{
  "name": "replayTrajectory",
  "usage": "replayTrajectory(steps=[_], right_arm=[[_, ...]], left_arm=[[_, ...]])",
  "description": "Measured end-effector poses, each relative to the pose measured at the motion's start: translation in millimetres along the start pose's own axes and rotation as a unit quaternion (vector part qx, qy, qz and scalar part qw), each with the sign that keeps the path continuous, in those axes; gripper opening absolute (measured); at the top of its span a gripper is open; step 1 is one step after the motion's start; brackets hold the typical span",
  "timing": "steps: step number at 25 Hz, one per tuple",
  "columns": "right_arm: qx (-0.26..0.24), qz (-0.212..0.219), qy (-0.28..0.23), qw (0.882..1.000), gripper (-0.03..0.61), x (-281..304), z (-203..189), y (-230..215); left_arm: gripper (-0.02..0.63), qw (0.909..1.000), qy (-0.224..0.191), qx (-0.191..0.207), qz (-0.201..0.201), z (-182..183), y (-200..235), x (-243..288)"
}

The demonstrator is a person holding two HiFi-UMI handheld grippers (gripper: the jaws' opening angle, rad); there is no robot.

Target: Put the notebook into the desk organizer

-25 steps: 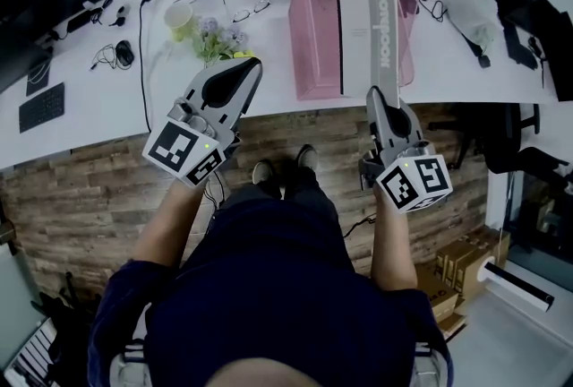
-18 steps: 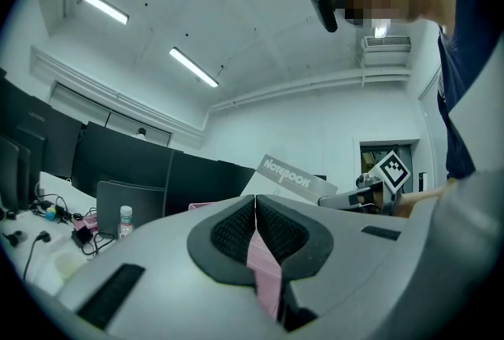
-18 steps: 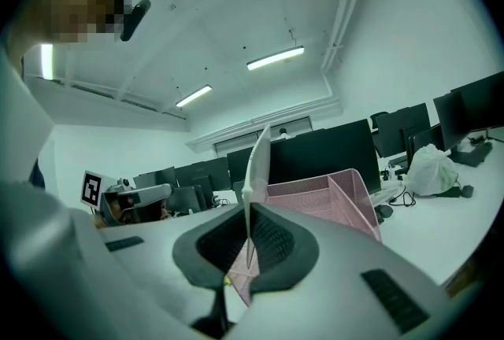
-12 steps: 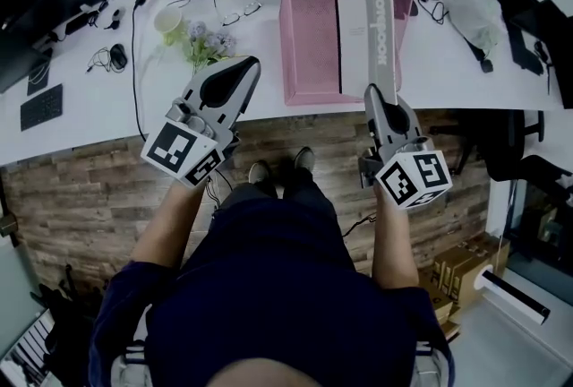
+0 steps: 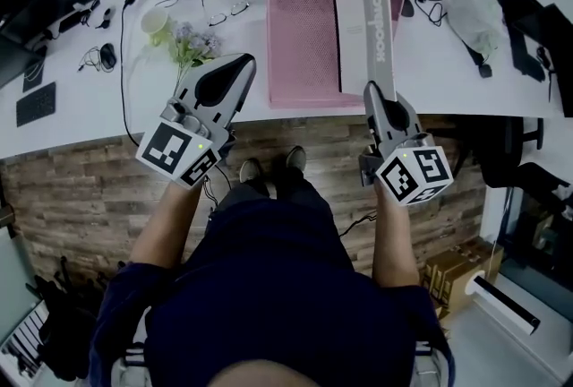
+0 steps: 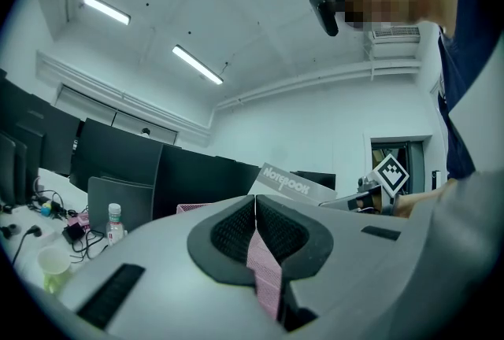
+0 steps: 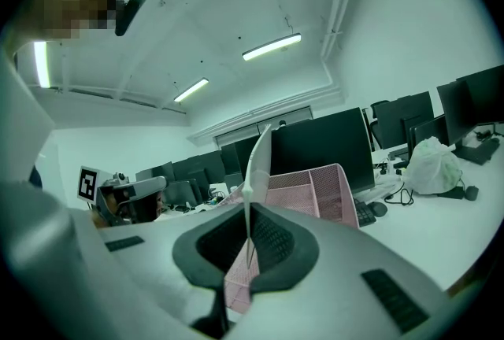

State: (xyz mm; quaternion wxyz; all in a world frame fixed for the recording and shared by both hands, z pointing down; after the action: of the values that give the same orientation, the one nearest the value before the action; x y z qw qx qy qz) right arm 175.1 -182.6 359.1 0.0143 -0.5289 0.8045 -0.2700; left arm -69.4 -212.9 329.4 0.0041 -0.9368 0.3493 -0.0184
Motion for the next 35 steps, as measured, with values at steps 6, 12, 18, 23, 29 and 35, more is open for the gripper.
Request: replayTrajectory(steps=[6, 12, 18, 23, 29, 35], right_arm=[[0.007, -0.01, 0.016, 1.0, 0.011, -0.7, 1.6, -21.9], [0.017, -0.02, 0.034, 0.999, 0.011, -3.3, -1.4, -36.4], [0.028, -0.024, 0.039, 0.999, 0.012, -5.8, -1.9, -44.7], [0.03, -0.032, 0.041, 0.998, 0.019, -4.8, -3.0, -50.7], [0.03, -0.037, 0.041, 0.998, 0.031, -2.7, 0.1, -56.2], [0.036, -0.041, 0.04, 0.998, 0.041, -1.3, -0.3, -64.4]], left_arm=[[0.032, 1.0, 0.004, -0.003, 0.004, -2.3, -5.5, 14.0], [0.032, 1.0, 0.006, -0.005, 0.005, -4.8, -11.2, 21.3], [0.032, 0.9999, 0.006, -0.007, 0.004, -6.3, -16.2, 26.0], [0.032, 0.9999, 0.009, -0.009, 0.006, -10.2, -18.6, 28.3], [0.032, 0.9998, 0.012, -0.008, 0.009, -8.8, -18.1, 31.5], [0.032, 0.9997, 0.018, -0.01, 0.012, -13.3, -19.8, 34.0]])
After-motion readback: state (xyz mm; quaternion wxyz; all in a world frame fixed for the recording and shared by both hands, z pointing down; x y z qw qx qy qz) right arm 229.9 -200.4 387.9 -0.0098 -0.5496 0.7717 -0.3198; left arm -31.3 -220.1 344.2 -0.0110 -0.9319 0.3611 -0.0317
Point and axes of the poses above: the fingertips, and each gripper's own axes: x forward along the fingers, y to its left, z out of its top, the point moved 4 cm from there along -x, backward along the fingers, and after that the axes turned 11 degrees about x, right-handed, at the moved point
